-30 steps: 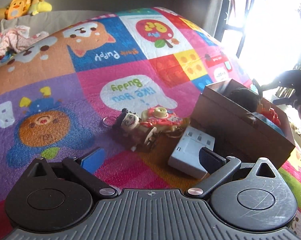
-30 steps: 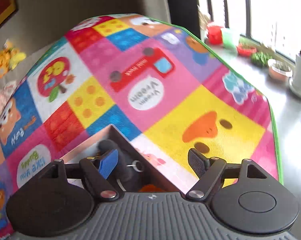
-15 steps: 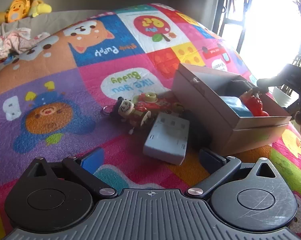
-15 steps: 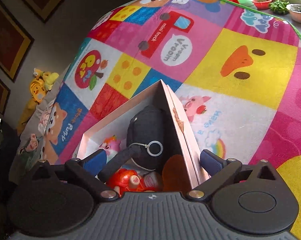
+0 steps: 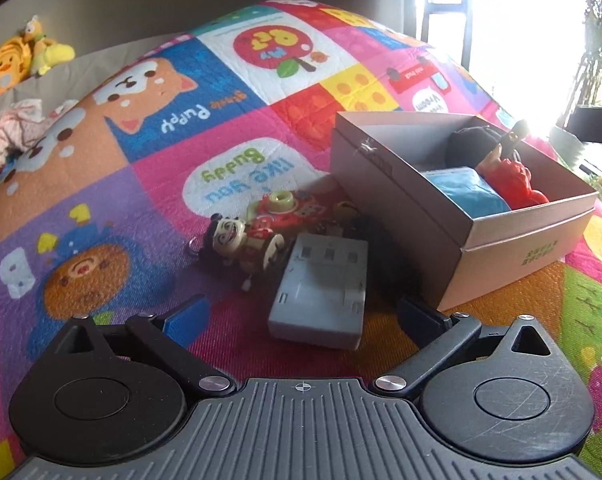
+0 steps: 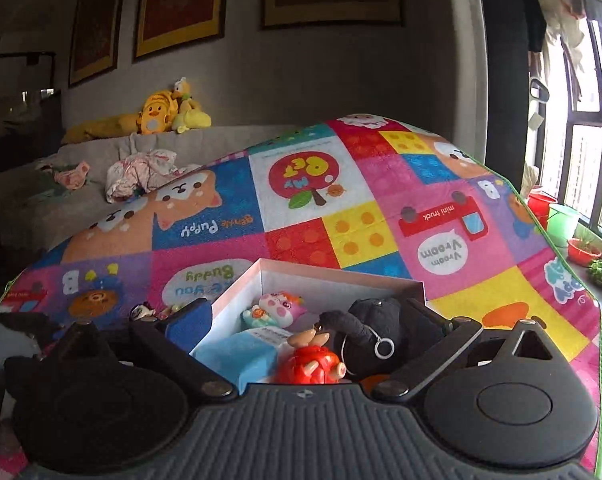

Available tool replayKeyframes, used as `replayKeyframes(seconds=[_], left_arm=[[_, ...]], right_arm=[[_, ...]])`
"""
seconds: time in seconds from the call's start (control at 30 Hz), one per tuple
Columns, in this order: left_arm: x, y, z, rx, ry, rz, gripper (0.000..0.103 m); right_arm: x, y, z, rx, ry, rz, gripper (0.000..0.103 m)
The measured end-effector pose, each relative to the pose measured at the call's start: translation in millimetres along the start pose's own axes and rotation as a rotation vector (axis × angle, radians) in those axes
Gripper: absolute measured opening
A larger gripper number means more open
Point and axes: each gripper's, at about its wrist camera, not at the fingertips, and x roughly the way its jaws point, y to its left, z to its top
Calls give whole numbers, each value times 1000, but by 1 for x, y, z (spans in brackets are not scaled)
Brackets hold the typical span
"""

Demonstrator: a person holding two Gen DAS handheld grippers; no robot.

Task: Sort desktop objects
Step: 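Grasp the white charger on the mat with the left tool, then set the white charger down on the mat beside the box with the left tool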

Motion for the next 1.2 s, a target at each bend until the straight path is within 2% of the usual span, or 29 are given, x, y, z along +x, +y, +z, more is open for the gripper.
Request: replayKeyframes(seconds=[0.07,0.13,0.23,0.43,0.53,0.7,0.8,0.9,1.0,1.13,1.2], left_arm=[[6,-2,3,19,14,9,77],[10,-2,4,15,32,-2,72],[6,-3,2,21,27,-9,59],[-27,-17,-19,99,36,-56,53],[-46,-25,-32,127,57,-104,55],[-67,-51,-44,205,75,-268,55],[-67,-78,-44,278,56,-348,55],[-55,-102,-38,336,10,-380,56],[-39,-115,-31,337,5,-366,57],[-32,-95,-22,301,-1,-242,80],[-38,-75,-18,289,-4,-224,87]], right_arm=[[-5,3,-11,9,38,22,100],[-9,5,-20,10,66,31,100],[-13,6,-36,32,108,46,103],[-15,-5,-56,108,152,31,103],[-17,-15,-61,161,159,2,103],[-17,-25,-73,209,171,-38,103],[-15,-28,-81,236,183,-49,103],[-14,-30,-84,266,183,-65,103],[-17,-33,-85,276,177,-79,103],[-25,-32,-87,216,166,-113,103],[-24,-32,-91,207,181,-111,103]])
